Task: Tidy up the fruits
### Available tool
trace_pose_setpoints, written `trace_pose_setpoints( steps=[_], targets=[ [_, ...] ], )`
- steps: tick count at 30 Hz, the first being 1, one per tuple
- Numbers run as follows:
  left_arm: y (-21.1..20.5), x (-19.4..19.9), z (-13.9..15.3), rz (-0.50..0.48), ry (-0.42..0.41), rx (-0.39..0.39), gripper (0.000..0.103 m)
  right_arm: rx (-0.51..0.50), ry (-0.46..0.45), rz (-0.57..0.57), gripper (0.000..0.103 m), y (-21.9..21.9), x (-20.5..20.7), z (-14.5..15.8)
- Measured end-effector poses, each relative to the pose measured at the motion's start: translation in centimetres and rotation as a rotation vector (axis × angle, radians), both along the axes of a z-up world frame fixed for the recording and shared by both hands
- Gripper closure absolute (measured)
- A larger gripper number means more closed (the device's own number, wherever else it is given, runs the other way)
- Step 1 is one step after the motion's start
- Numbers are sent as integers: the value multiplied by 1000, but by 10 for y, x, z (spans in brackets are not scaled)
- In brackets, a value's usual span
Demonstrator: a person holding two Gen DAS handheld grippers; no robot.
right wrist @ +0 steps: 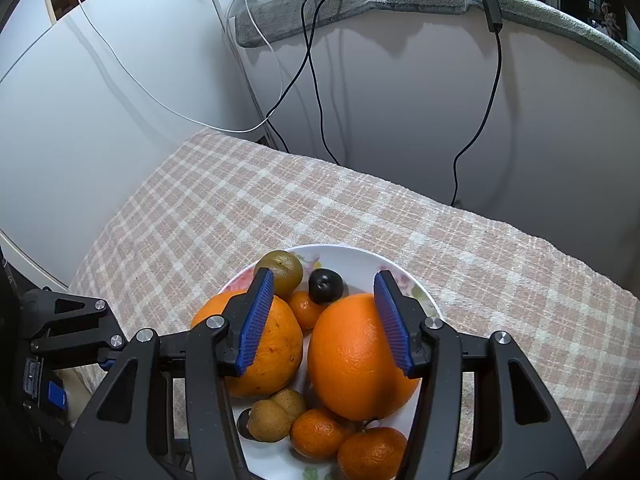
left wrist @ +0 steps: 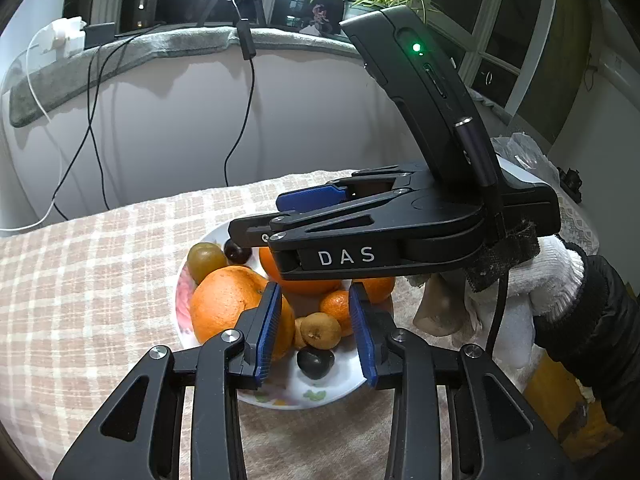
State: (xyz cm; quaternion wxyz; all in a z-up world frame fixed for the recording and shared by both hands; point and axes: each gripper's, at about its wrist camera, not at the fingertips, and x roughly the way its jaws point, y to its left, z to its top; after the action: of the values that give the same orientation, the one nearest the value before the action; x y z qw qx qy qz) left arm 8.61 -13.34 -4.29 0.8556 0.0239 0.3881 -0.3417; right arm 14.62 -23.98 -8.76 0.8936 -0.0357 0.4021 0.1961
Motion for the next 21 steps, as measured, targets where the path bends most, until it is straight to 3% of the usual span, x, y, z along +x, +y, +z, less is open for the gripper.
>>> trace_pose_setpoints(
  steps=[3,5,10,13,21],
  targets=[
    [-1,-1,1,-1,-8,5,69,3,-2,-3,48,-1,-1,1],
    [-1,-3,1,0,-12,7,61,3,-2,-4,47,-1,-1,2],
    [-1,-6,1,8,-24,16,51,0,-11,-8,31,-2,-5,4],
    [-1,-7,2,16,-32,19,40,2,-14,-15,26,-3,-7,6],
    [0,-7,2,41,-44,44,30,0,-15,-22,19,-6,-9,7]
  ],
)
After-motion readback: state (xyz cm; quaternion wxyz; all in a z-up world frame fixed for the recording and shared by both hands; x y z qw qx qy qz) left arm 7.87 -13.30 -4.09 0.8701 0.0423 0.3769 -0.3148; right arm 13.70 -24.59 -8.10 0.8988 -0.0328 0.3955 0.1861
